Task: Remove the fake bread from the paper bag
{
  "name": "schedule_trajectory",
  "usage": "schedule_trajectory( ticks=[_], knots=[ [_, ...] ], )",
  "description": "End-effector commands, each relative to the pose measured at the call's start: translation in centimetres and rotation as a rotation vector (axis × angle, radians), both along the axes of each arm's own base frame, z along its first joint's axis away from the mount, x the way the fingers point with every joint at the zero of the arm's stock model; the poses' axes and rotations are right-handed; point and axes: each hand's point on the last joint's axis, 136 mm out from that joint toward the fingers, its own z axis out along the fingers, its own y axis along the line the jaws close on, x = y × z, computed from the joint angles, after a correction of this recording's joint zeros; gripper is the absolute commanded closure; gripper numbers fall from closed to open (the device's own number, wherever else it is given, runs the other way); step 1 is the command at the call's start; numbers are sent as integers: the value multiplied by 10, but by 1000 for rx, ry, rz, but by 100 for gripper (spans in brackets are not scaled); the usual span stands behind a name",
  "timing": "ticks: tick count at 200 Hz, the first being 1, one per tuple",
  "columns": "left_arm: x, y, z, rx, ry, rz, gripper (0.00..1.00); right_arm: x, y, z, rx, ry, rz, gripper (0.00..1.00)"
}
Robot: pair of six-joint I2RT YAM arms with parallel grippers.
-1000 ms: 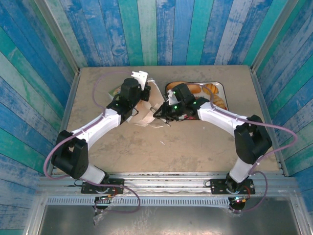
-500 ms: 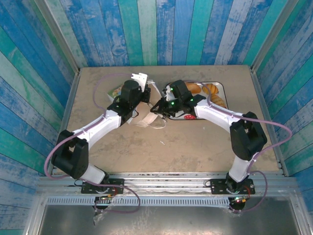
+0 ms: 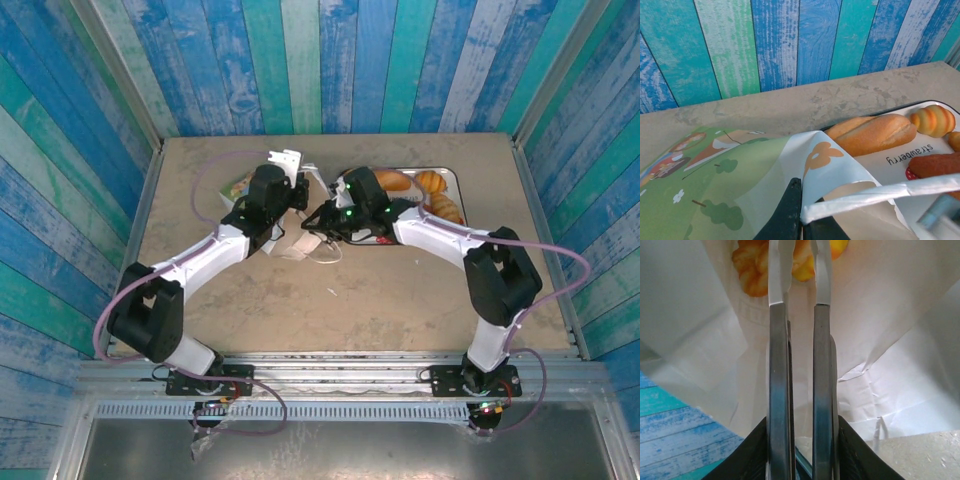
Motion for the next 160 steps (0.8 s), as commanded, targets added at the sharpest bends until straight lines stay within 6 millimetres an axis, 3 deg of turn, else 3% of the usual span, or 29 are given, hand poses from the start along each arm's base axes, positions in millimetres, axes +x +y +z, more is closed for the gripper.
schedule_trajectory(
  ticks=[1,160],
  knots=[
    [4,-8,-5,-32,1,-12,98,1,8,-5,49,24,-5,66],
    [-1,-18,-1,-36,3,-78,98,19,25,-32,114,118,-40,54]
  ],
)
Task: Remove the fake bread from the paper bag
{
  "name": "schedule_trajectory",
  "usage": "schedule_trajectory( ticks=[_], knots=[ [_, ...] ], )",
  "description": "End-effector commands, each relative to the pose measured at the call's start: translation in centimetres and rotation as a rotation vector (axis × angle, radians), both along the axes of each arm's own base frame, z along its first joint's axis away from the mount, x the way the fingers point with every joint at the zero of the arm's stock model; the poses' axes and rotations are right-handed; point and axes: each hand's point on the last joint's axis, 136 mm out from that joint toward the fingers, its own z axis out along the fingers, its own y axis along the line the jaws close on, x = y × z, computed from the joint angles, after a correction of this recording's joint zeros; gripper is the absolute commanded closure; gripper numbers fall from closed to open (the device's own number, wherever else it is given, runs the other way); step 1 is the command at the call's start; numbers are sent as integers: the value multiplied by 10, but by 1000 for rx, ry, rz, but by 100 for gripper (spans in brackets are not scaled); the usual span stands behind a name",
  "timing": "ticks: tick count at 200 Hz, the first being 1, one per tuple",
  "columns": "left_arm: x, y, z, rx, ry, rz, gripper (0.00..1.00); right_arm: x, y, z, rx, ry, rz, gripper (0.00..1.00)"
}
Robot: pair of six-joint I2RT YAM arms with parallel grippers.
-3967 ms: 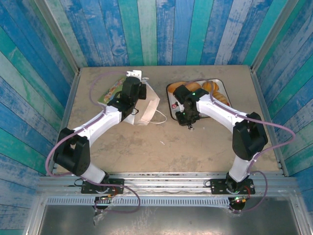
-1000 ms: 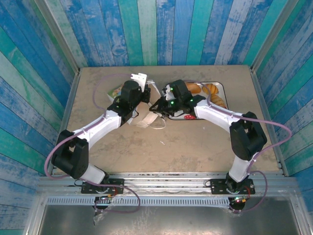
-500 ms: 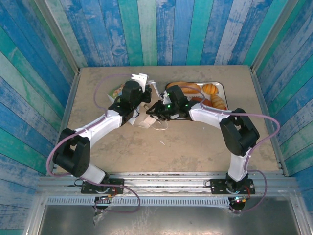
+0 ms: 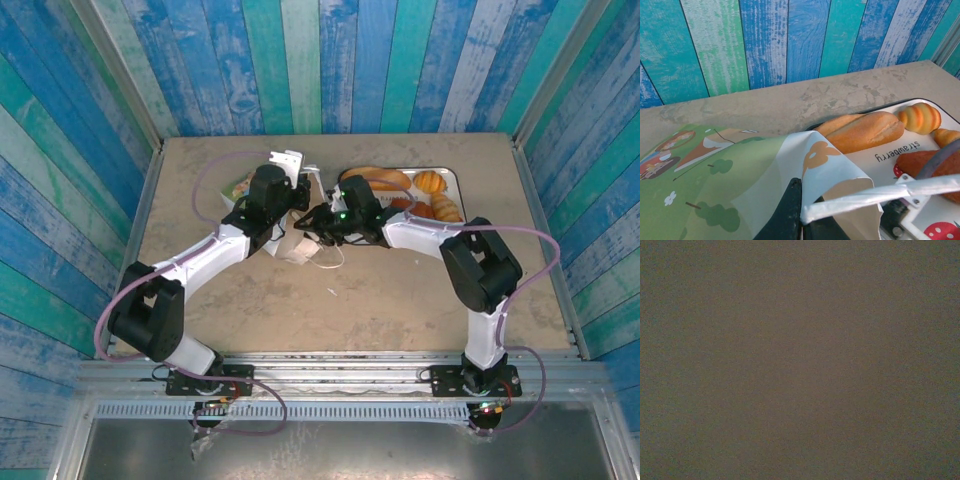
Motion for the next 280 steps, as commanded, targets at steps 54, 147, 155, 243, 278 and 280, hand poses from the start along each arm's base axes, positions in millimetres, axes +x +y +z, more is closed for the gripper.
schedule_trajectory(
  ticks=[54,147,155,243,278,280],
  knots=[
    [2,-12,-2,-8,-12,-44,98,11,14,0,43,18,10,53],
    [-1,-12,4,-8,-18,-55,98,23,18,5,89,4,-46,54],
    [-1,-11,4,-6,-18,-50,98,23,16,6,95,1,-52,54],
    [0,-7,7,1,-19,-27,98,22,8,19,118,-22,-95,54],
    [1,-8,9,4,-21,-31,98,25,6,25,140,-45,-127,54],
    [1,-7,9,6,-21,-30,98,25,6,26,141,-46,-126,54]
  ],
)
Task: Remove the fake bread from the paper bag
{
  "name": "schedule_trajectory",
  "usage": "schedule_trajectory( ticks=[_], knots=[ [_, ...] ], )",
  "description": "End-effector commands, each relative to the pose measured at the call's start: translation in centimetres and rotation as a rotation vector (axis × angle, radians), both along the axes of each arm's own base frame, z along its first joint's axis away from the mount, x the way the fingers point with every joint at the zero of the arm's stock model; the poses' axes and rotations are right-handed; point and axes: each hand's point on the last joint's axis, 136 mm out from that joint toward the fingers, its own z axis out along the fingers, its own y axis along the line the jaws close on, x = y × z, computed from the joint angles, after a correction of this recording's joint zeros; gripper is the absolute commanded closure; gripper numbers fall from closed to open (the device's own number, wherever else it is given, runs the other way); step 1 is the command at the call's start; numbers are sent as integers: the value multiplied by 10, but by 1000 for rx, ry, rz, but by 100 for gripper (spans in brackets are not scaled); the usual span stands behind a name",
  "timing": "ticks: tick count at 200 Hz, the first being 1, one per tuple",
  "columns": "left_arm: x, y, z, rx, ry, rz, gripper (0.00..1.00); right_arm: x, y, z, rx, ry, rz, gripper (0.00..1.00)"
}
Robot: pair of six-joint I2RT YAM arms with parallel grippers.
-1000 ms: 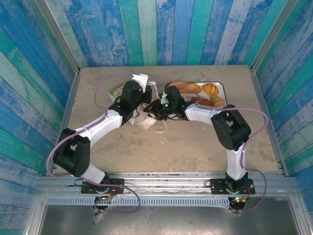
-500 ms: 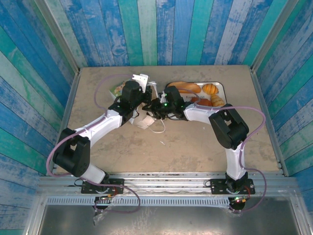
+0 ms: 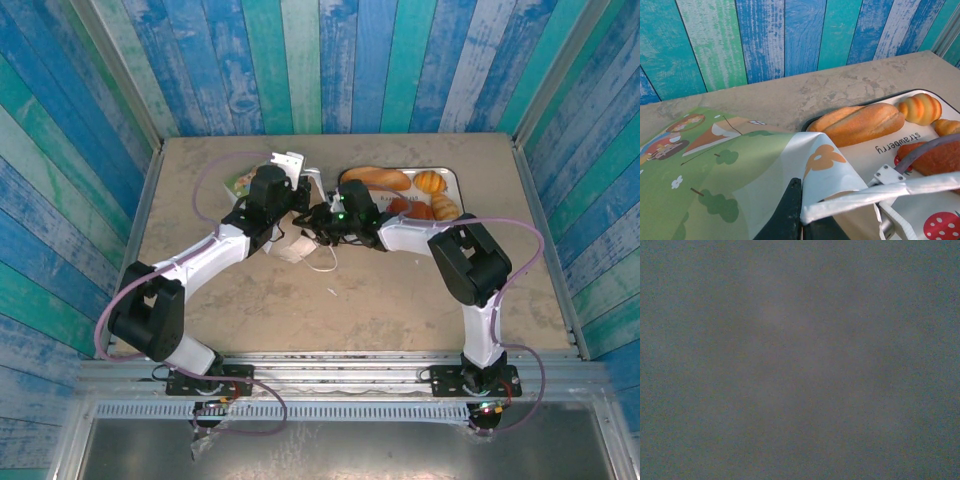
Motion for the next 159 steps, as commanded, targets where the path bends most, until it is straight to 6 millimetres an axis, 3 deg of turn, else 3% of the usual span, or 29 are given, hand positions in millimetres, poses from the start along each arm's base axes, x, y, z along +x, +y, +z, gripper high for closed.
schedule_trajectory(
  ticks=[1,37,121,159],
  knots=[
    [3,-7,15,-20,-37,-15,98,6,2,36,69,-90,-27,54],
    [3,-6,18,-21,-47,-14,98,7,0,40,75,-103,-32,53],
    [0,-9,22,-32,-46,-31,98,21,11,25,61,-74,-17,52],
    [0,-8,28,-41,-55,-26,97,23,16,21,56,-70,-2,61]
  ],
)
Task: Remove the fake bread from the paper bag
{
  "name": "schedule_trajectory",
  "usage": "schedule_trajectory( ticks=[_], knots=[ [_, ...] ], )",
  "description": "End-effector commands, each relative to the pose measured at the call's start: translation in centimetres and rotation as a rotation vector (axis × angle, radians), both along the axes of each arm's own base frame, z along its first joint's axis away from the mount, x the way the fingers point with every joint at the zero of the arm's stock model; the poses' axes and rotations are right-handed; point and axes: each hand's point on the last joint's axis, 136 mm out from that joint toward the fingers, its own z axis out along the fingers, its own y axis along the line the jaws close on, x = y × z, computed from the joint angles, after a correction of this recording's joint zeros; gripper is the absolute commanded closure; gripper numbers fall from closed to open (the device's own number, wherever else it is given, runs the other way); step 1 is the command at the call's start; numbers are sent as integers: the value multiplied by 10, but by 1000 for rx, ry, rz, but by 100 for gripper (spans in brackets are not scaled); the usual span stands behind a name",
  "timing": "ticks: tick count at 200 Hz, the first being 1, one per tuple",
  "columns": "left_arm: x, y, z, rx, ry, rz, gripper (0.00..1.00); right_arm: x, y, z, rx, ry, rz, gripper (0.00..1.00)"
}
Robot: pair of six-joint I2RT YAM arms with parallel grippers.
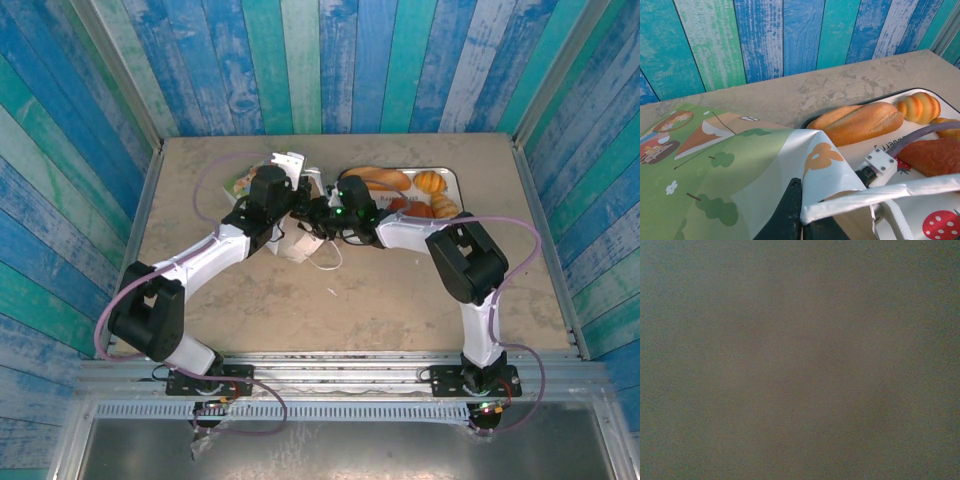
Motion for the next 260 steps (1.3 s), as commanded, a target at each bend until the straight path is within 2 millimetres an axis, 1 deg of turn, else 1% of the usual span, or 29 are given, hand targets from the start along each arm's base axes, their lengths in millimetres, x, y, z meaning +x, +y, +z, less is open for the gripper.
schedule_trajectory(
  ticks=[1,23,39,49,77,87,113,143,158,177,198,227,248,260],
  knots=[
    [1,-7,29,-45,-57,-19,97,7,7,12,23,-50,19,61],
    [4,-1,32,-41,-62,20,97,5,3,12,-3,-60,30,70],
    [9,5,31,-47,-60,69,99,1,3,18,-11,-85,45,76],
    [12,9,30,-53,-58,102,99,-2,2,22,-17,-101,58,78],
    [21,22,27,-67,-51,203,100,-16,0,33,-53,-152,112,79],
    [24,24,27,-70,-49,223,100,-20,-2,40,-69,-174,126,79],
    [30,27,29,-73,-55,256,100,-31,-8,47,-122,-213,163,80],
    [32,30,34,-79,-74,280,100,-41,-8,56,-156,-253,205,83],
    [31,31,35,-86,-81,285,100,-45,-8,58,-179,-270,222,84],
    [31,31,34,-83,-82,281,100,-50,-6,61,-201,-288,246,85],
    [30,35,33,-63,-83,296,100,-56,-6,64,-236,-318,272,85],
    [27,40,31,-29,-88,303,100,-55,-10,73,-282,-374,272,85],
    [21,41,32,-16,-94,288,100,-50,-16,77,-315,-392,249,84],
    [17,40,33,-10,-102,264,100,-47,-16,79,-308,-392,242,84]
  ],
)
